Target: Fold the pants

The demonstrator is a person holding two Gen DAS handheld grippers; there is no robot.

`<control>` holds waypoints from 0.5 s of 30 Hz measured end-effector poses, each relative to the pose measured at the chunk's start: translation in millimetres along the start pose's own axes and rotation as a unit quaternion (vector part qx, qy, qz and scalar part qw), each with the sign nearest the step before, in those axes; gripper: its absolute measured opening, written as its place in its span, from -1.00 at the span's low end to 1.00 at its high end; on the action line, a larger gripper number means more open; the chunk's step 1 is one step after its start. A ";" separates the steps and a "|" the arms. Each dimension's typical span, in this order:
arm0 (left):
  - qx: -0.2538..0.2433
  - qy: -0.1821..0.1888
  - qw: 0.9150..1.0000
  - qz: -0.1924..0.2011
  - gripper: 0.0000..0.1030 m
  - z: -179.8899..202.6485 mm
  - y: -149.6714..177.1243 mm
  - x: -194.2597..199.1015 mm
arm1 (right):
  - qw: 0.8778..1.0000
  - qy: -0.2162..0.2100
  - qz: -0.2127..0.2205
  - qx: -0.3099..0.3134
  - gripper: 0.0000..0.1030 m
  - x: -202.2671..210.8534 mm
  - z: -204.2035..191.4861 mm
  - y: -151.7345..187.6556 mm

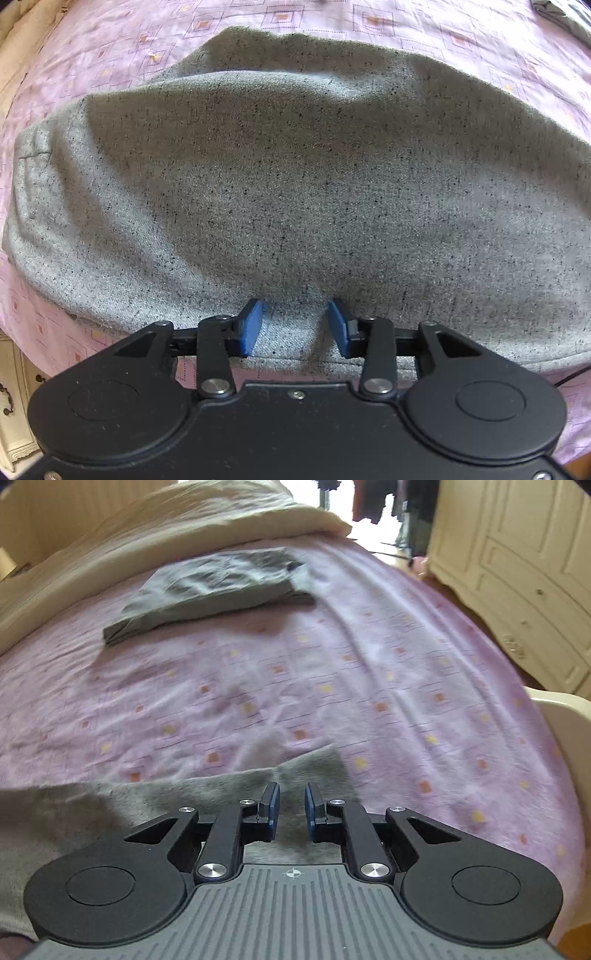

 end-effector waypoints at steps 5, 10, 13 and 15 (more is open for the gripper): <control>0.021 -0.002 1.000 0.005 0.18 -4.2 -0.1 2.1 | 0.995 -0.054 -0.045 0.072 -0.72 -21.2 -56.6 12.8; 0.031 0.008 0.999 0.004 0.15 -11.1 3.7 10.1 | 0.997 0.036 -0.047 0.041 -0.71 -37.3 -36.4 22.5; 0.035 0.014 0.999 0.027 0.13 -21.3 -3.4 26.3 | 0.995 0.075 -0.056 -0.017 -0.73 -32.6 -17.8 19.2; 0.039 0.025 0.998 0.048 0.13 -28.8 -16.7 40.1 | 0.997 0.059 -0.045 -0.018 -0.72 -23.9 -25.6 15.8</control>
Point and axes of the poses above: each gripper's, at about its wrist camera, not at the fingertips, and x roughly against the way its jaws point, z to its right, y to its underside, the point moved 8 cm from there along -x, roughly the way its jaws point, and after that the axes turned 5 degrees about y, right-handed, at the moved point
